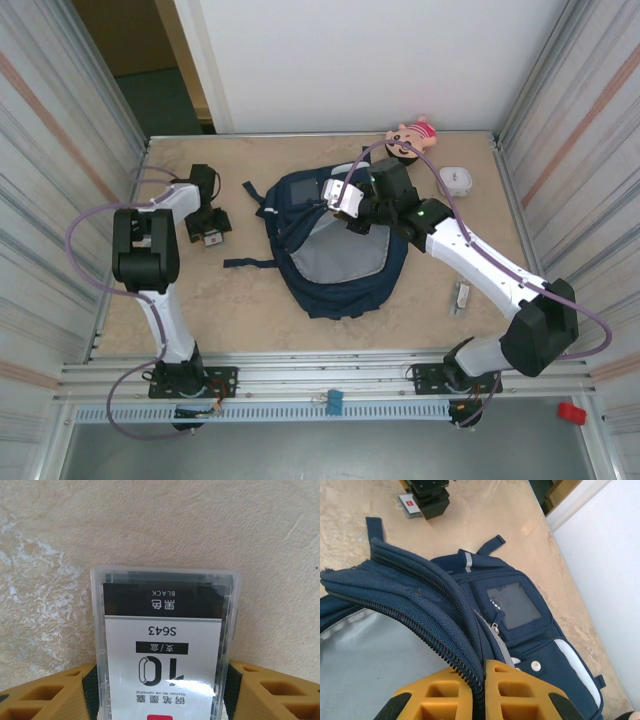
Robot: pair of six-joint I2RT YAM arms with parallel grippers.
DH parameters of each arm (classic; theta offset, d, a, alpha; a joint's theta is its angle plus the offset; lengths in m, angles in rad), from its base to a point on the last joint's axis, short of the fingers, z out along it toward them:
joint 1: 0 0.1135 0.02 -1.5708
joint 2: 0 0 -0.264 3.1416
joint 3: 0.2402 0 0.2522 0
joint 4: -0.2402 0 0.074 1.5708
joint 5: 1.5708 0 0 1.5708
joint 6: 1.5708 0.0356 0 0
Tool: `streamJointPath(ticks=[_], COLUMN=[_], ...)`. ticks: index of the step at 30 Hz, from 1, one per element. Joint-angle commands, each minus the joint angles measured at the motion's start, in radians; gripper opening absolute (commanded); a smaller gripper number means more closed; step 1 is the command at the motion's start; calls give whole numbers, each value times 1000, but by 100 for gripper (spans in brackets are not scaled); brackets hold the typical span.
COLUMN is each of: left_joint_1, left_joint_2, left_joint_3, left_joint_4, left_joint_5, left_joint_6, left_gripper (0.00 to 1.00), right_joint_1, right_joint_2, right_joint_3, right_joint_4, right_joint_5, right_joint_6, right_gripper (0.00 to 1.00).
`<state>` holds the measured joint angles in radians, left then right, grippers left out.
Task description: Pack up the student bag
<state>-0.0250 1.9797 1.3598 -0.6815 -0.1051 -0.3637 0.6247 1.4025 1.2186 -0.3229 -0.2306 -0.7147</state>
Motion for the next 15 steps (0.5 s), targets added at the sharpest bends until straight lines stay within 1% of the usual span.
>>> streamJointPath(ticks=[1,4,9,15], left_joint_1=[14,15,15,-2], left_joint_2=[28,27,-11,-165], left_joint_3=[22,19,-14,-111], left_joint_4=[-10,-11,-3,27], left_joint_5=[10,22,59,107], left_joint_6=[5,8,-6,-39], left_gripper=[67,66,58,55], right_joint_1=[23,22,13,-21], right_joint_2=[-44,-49,-57,-62], right_joint_3=[-8,-11,-11,-5], right_joint_4=[45,44,46,47], right_joint_5=[-67,-69,-72,-84], right_joint_6=[33,34,60,122], right_gripper=[0,0,0,0])
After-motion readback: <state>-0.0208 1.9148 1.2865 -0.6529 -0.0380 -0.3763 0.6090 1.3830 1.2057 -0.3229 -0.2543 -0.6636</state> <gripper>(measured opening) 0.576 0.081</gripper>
